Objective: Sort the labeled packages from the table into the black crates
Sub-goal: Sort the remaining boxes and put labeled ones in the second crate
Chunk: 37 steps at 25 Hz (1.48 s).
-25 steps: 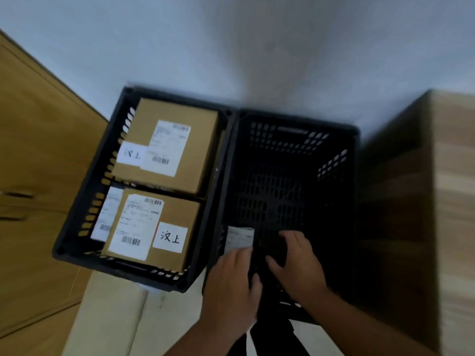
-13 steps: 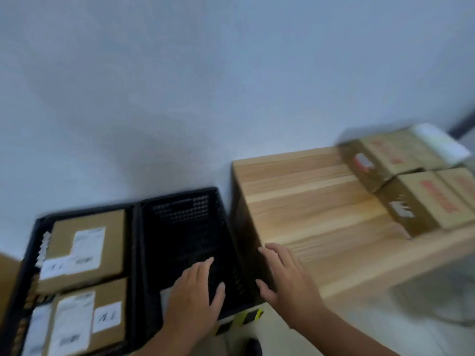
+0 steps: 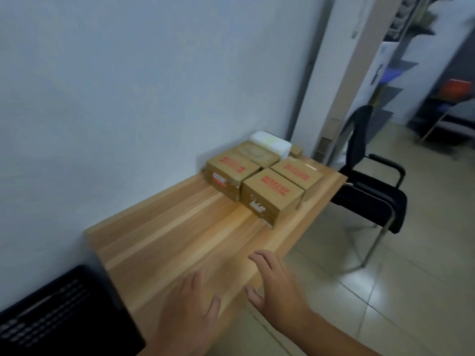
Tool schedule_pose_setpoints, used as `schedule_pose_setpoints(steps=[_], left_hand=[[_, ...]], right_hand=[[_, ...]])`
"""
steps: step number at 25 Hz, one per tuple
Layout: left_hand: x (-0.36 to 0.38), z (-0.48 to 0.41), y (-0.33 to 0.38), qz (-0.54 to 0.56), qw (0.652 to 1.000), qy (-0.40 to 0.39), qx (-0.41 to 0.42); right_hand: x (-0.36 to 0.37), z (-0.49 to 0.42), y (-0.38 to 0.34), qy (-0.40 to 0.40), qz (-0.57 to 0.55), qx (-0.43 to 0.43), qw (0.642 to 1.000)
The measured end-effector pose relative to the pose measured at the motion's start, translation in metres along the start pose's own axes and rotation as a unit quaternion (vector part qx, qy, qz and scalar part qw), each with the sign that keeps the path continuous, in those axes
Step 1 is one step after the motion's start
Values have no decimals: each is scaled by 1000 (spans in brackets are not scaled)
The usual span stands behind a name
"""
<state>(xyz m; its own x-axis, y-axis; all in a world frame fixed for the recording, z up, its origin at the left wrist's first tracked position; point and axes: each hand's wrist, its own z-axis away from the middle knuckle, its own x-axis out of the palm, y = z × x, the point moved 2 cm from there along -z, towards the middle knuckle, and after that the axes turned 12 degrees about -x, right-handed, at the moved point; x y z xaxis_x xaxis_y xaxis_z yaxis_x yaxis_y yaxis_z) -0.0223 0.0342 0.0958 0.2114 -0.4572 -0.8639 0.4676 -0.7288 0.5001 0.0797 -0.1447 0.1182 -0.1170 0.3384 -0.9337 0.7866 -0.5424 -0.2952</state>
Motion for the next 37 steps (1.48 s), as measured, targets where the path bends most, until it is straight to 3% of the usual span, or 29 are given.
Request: schedule_pose_setpoints(steps=[8,13,19,30,37], left_hand=[[84,-80,187,-15,999,28,6],[117,-130,260,-31,999,27,25],[154,-221,310,-17,999,27,22],[214,-433,414,19,1000,14,0],[252,-523,440,7,991,65,-117]], right_hand=[[-77,9,196,49,12,23,998],[-101,1,284,58,4,28,998],[-101,-45,382,76,-24,69,994],[-111,-201,578,25,-51,120,991],[-68,-314,695,-54,-121,63,989]])
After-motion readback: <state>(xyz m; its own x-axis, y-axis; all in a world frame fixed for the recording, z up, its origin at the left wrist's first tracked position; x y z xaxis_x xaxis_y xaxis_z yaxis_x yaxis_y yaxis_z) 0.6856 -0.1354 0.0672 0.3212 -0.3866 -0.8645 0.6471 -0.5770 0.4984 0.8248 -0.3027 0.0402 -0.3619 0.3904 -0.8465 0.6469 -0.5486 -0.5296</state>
